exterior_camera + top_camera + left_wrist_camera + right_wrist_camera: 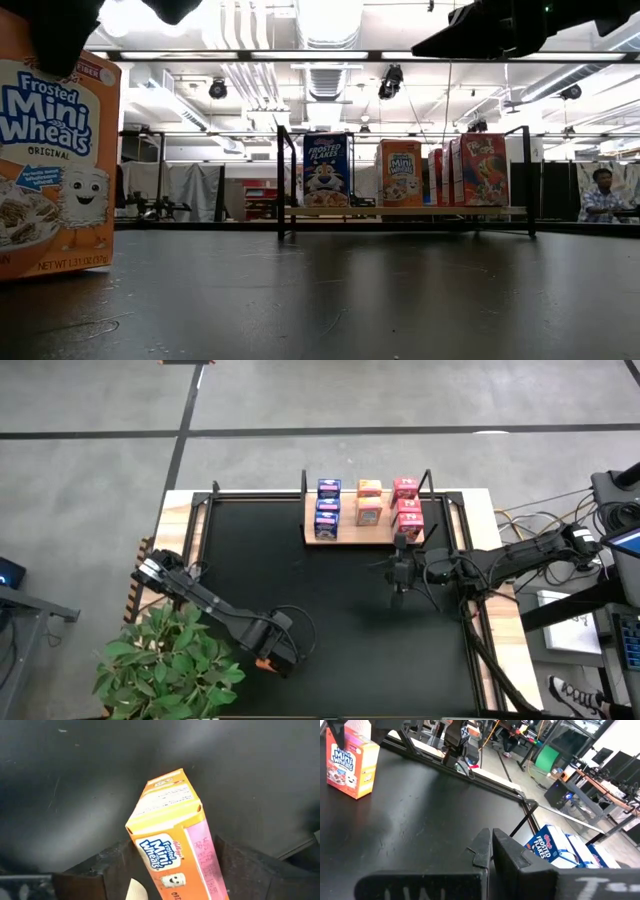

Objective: Stack cereal on shelf
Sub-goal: Put the orange cereal box on the shelf aligned with the other orange cereal box

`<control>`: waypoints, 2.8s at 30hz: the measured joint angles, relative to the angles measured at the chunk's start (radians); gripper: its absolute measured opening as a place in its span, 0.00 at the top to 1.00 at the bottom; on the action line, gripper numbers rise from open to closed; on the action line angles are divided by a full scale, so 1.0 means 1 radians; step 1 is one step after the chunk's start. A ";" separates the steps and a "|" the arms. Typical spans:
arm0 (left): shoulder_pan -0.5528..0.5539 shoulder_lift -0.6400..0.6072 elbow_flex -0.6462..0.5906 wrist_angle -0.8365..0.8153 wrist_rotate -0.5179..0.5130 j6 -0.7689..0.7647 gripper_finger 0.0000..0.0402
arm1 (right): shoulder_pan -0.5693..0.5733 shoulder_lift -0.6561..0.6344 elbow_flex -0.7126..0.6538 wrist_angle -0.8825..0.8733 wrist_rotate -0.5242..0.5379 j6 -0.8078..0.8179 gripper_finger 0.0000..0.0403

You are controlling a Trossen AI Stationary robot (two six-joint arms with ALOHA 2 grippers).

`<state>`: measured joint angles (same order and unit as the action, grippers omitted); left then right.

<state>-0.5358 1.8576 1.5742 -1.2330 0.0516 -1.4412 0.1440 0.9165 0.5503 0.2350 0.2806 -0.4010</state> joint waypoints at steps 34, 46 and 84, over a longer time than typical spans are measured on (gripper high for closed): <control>0.260 -0.012 0.237 0.212 -0.165 1.163 0.50 | 0.022 -0.304 -0.112 -0.192 -0.131 0.251 0.98; 0.312 -0.012 0.375 0.251 -0.226 1.410 0.50 | 0.022 -0.308 -0.119 -0.191 -0.127 0.254 0.98; 0.288 0.186 -0.099 1.267 -0.104 1.513 0.30 | 0.021 -0.314 -0.119 -0.141 -0.122 0.191 0.98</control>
<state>-0.2481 2.0431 1.4748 0.0342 -0.0526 0.0718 0.1653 0.6027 0.4309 0.0945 0.1589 -0.2100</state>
